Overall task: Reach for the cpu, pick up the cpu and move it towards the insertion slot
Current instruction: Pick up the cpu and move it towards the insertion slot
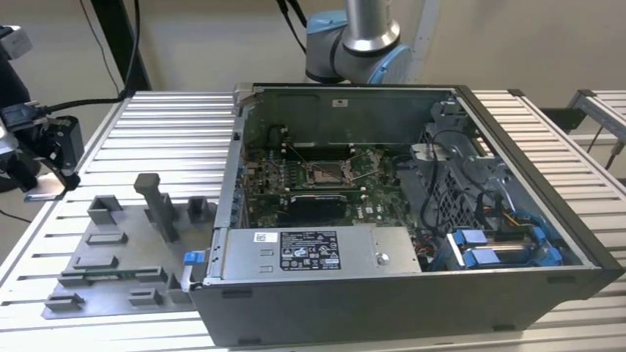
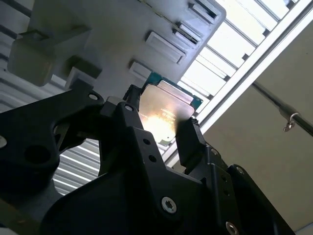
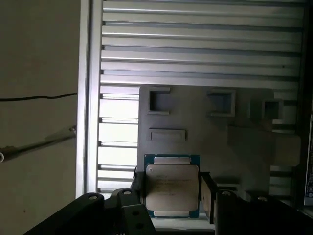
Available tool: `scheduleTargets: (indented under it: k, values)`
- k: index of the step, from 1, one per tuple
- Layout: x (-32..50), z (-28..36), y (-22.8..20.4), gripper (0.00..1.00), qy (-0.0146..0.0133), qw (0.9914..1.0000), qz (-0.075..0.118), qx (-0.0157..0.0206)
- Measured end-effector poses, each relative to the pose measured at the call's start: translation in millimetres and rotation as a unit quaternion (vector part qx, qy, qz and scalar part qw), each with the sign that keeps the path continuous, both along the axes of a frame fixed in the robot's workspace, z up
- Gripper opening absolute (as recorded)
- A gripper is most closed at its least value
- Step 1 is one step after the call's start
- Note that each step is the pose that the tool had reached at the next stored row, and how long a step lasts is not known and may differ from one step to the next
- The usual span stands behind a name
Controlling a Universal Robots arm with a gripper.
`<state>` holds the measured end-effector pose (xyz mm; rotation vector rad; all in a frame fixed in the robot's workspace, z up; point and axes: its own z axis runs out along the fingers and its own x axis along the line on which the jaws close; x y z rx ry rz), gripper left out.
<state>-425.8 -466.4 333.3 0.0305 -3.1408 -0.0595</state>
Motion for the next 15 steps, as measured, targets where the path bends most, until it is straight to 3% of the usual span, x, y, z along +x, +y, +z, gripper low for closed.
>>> scheduleTargets:
  k: [15]
  values:
    - [-0.1,15.0,0.0,0.00,-0.0002,1.00000,0.000,0.0001]
